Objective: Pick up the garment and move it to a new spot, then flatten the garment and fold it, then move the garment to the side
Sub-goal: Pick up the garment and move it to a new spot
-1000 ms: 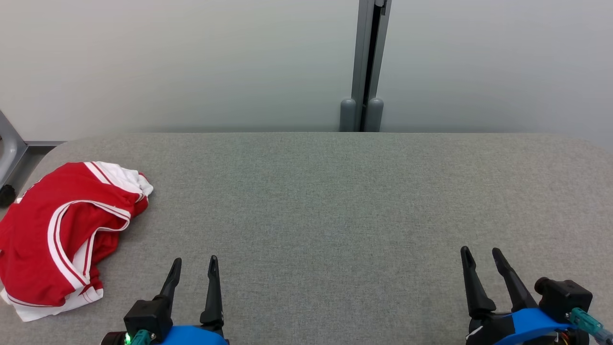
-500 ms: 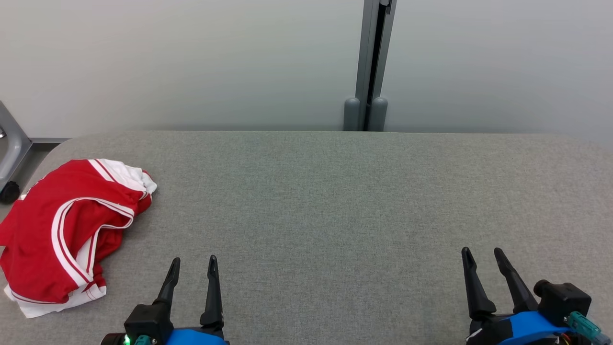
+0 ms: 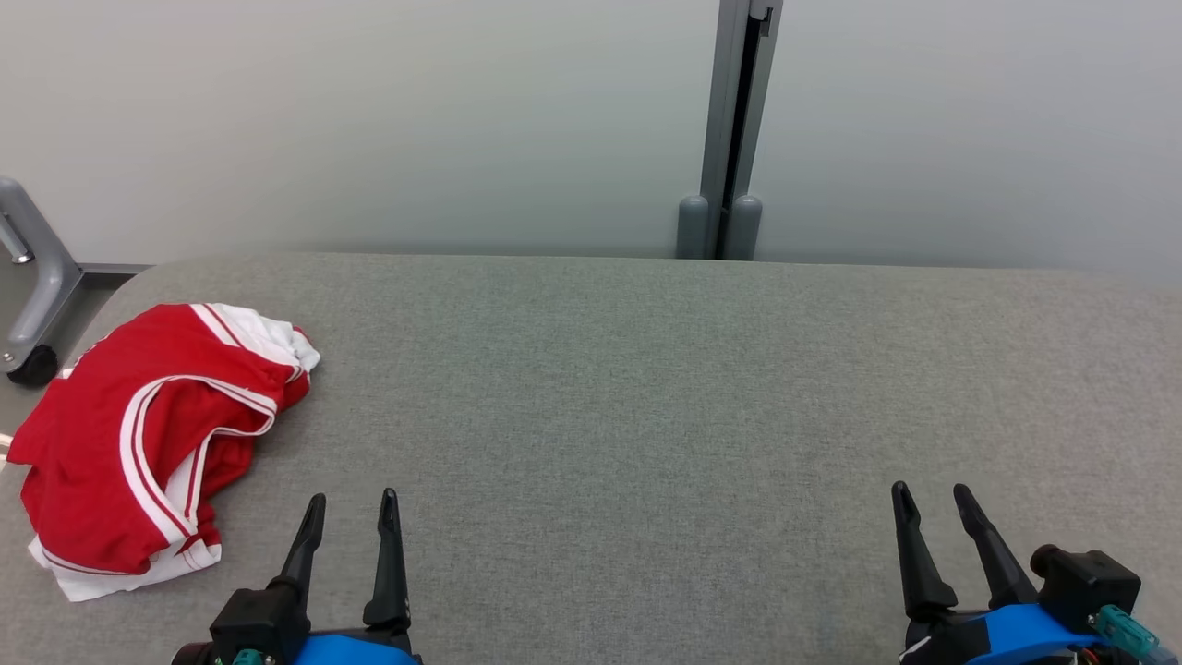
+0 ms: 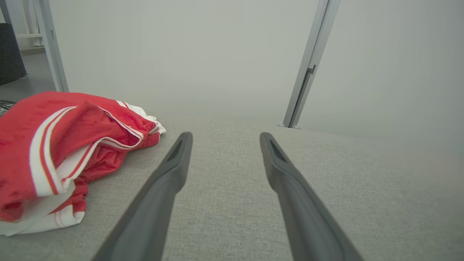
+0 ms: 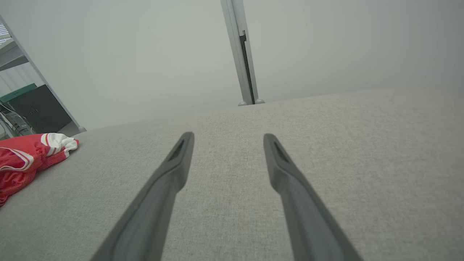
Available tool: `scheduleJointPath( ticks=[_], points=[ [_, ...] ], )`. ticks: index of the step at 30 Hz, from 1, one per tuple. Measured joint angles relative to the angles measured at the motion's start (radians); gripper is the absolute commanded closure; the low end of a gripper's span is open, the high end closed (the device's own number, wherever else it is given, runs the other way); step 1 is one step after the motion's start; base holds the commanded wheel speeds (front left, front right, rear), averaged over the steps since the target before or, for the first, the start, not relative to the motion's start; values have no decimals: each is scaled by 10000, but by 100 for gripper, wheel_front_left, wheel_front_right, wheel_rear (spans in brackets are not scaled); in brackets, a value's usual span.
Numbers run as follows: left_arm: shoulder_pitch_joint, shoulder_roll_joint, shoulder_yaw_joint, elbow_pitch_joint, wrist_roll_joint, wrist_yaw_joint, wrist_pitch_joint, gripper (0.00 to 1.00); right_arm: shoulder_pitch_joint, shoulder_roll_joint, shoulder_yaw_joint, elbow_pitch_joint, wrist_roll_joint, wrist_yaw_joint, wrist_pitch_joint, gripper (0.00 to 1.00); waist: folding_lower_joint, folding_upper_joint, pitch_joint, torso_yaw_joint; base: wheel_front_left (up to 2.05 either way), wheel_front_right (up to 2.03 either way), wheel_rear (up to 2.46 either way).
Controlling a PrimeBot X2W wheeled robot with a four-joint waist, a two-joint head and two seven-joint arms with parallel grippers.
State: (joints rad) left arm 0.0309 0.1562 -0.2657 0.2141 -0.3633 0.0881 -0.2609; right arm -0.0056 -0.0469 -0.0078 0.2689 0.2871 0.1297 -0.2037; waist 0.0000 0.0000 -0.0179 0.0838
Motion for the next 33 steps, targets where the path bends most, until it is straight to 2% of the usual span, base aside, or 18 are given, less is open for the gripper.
scheduleJointPath(
  ticks=[8,24,33],
  points=[
    [57,56,153,-186,221,6,-19,0,117,-4,-102,-132,-86,8,19,0,0,0,-169,777,0,0,0],
    [283,232,334,-435,374,351,12,0,174,-4,71,-320,-42,8,84,0,0,0,-236,3960,0,0,0],
    [675,244,878,-840,228,692,-6,0,-324,0,650,-240,-90,8,205,0,0,3,382,4515,0,0,0]
  ],
)
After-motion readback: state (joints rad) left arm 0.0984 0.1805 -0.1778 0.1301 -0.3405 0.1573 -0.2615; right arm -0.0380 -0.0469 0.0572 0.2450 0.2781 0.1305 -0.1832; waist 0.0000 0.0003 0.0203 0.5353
